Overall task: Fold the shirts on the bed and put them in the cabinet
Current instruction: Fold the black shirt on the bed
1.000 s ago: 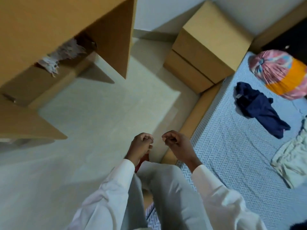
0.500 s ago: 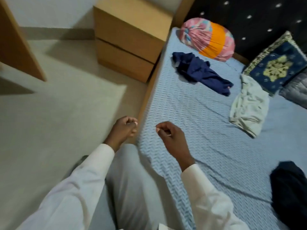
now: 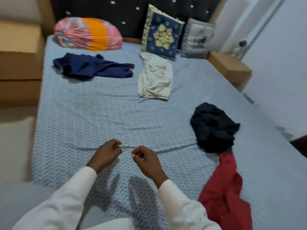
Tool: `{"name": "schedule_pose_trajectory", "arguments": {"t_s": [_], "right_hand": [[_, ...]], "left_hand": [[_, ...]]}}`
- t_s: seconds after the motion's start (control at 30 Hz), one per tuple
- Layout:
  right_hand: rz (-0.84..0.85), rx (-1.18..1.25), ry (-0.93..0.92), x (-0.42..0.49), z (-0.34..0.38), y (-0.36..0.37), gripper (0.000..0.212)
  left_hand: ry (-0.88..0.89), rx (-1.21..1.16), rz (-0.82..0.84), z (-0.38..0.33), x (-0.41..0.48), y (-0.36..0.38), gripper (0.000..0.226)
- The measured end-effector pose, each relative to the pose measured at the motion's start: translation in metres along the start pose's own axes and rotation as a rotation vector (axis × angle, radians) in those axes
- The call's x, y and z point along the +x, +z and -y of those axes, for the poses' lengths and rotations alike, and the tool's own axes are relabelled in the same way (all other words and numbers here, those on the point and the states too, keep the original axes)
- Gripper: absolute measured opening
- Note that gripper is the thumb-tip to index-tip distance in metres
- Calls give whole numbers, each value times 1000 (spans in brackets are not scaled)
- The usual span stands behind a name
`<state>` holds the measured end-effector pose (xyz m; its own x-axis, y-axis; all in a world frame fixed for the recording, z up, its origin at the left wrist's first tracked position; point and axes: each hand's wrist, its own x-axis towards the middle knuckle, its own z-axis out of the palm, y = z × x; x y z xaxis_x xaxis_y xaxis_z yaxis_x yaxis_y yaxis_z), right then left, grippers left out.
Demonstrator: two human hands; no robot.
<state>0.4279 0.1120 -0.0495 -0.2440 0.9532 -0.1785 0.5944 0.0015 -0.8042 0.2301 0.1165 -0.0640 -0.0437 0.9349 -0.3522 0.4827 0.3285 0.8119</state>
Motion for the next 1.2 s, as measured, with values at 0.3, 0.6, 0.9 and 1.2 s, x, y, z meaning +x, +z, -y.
{"name": "schedule_pose_trajectory", "arguments": {"t_s": [0.3, 0.6, 0.9, 1.2], "right_hand": [[-211, 72, 232, -22, -72, -63, 22], [-486, -599, 477, 34, -150, -174, 44], [-187, -624, 581, 66, -128, -204, 28], [172, 182, 90, 80, 53, -99, 12]], "left_hand": [[270, 881, 341, -30, 48, 115, 91], [247, 976, 348, -36, 44, 118, 91], [200, 700, 479, -35, 37, 98, 75], [100, -242, 270, -21, 12, 49, 89]]}}
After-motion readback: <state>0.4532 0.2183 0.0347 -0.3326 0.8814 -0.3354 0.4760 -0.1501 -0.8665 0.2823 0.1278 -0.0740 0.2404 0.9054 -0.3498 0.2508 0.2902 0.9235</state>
